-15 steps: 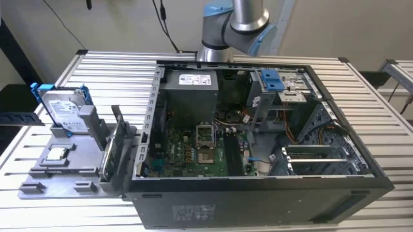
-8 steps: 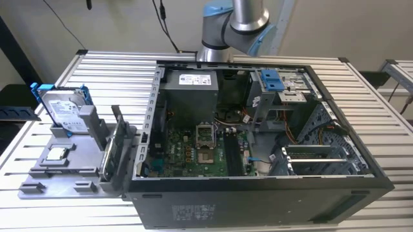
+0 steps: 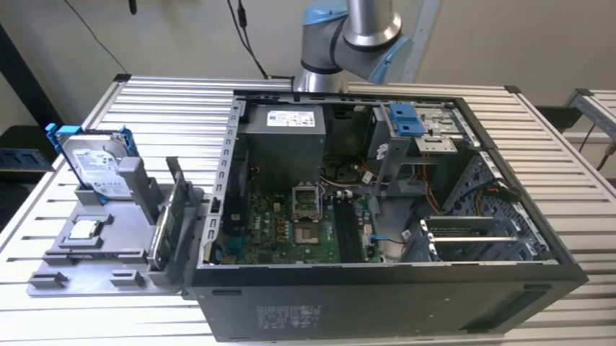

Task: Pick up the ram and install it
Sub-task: 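Pick up the ram and move it above insertion slot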

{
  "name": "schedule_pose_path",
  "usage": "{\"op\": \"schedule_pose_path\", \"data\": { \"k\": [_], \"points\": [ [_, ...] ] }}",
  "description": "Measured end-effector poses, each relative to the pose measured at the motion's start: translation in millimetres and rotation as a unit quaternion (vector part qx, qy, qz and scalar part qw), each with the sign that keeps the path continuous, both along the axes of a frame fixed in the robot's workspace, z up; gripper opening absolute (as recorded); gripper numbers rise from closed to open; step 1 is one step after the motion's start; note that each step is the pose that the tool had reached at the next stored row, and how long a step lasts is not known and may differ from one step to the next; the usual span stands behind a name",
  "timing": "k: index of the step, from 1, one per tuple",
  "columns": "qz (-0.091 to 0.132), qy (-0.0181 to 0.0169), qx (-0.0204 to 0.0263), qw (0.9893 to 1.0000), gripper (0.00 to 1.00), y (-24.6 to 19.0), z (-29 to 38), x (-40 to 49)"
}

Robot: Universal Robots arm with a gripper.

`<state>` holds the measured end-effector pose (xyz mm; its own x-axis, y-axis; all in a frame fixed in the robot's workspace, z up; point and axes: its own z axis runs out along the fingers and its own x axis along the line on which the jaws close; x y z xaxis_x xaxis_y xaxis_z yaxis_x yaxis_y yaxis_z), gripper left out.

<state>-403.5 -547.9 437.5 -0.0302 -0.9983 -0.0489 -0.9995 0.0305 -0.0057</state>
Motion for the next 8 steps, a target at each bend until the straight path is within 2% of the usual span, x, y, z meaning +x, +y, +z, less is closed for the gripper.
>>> {"op": "schedule_pose_path", "data": {
  "k": [2, 8],
  "points": [
    [0.0, 0.0, 0.0, 1.0, 0.14, 0.0, 2.6, 0.0],
    [0.0, 0.0, 0.0002, 1.0, 0.14, 0.0, 2.9, 0.1]
  ]
}}
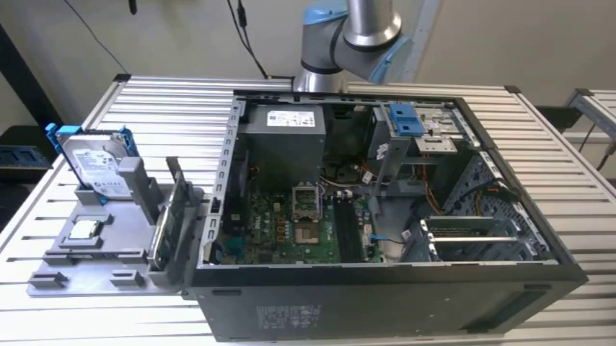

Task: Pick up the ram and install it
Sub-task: 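Pick up the ram and move it above insertion slot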

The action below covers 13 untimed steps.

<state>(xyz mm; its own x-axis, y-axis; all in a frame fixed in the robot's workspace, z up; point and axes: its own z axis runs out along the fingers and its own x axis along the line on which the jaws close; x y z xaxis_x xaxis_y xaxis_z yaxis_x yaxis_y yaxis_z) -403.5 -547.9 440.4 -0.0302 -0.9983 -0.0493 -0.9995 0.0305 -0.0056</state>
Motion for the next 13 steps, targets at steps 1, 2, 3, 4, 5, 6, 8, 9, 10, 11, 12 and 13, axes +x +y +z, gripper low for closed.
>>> {"op": "schedule_pose_path", "data": {
  "k": [1, 2, 3, 4, 5, 6, 8, 9, 10, 11, 12, 13],
  "points": [
    [0.0, 0.0, 0.0, 1.0, 0.14, 0.0, 0.0, 0.1],
    [0.0, 0.0, 0.0, 1.0, 0.14, 0.0, -0.1, 0.5],
    [0.0, 0.0001, 0.0, 1.0, 0.14, 0.0, 0.1, 1.4],
    [0.0, 0.0, 0.0, 1.0, 0.14, 0.0, 0.0, 2.5],
    [0.0, 0.0, 0.0, 1.0, 0.14, 0.0, 0.0, 3.9],
    [0.0, 0.0, 0.0, 1.0, 0.14, 0.0, 0.0, 5.6],
    [0.0, 0.0, 0.0, 1.0, 0.14, 0.0, 0.0, 9.6],
    [0.0, 0.0, 0.0, 1.0, 0.14, 0.0, 0.0, 11.5],
    [0.0, 0.0, 0.0, 1.0, 0.14, 0.0, 0.0, 13.3],
    [0.0, 0.0, 0.0, 1.0, 0.14, 0.0, 0.0, 15.1],
    [0.0, 0.0, 0.0, 1.0, 0.14, 0.0, 0.0, 16.7],
    [0.0, 0.0, 0.0, 1.0, 0.14, 0.0, 0.0, 18.2]
  ]
}}
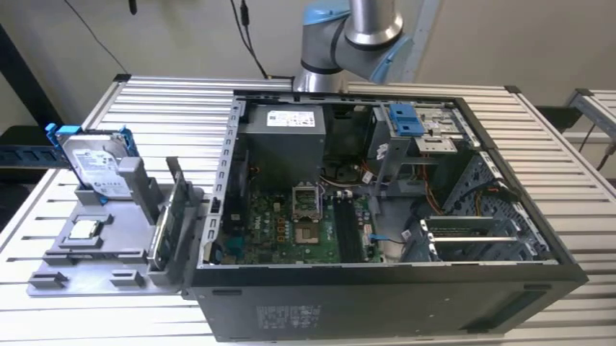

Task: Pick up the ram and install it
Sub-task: 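Pick up the ram and move it above insertion slot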

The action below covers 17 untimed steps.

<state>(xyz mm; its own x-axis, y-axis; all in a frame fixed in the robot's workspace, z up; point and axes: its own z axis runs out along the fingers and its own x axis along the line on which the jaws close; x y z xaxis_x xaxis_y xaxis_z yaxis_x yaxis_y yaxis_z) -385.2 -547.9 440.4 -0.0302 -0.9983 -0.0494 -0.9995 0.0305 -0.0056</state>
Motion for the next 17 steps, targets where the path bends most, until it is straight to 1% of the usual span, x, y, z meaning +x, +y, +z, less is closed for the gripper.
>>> {"op": "schedule_pose_path", "data": {
  "k": [17],
  "points": [
    [0.0, 0.0, 0.0, 1.0, 0.14, 0.0, 0.0, 26.2]
  ]
}}
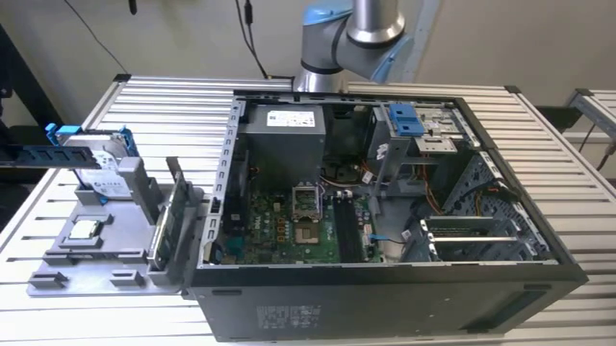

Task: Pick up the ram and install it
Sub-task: 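Pick up the ram and move it above insertion slot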

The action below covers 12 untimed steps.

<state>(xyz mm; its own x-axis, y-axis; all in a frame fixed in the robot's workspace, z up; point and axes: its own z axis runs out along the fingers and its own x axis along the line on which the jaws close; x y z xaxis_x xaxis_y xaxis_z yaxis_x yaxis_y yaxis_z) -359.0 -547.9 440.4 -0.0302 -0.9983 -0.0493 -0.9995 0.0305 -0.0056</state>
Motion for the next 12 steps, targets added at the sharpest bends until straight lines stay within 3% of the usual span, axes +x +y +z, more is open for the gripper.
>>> {"op": "schedule_pose_path", "data": {
  "k": [12],
  "points": [
    [0.0, 0.0, 0.0, 1.0, 0.14, 0.0, 0.0, 16.4]
  ]
}}
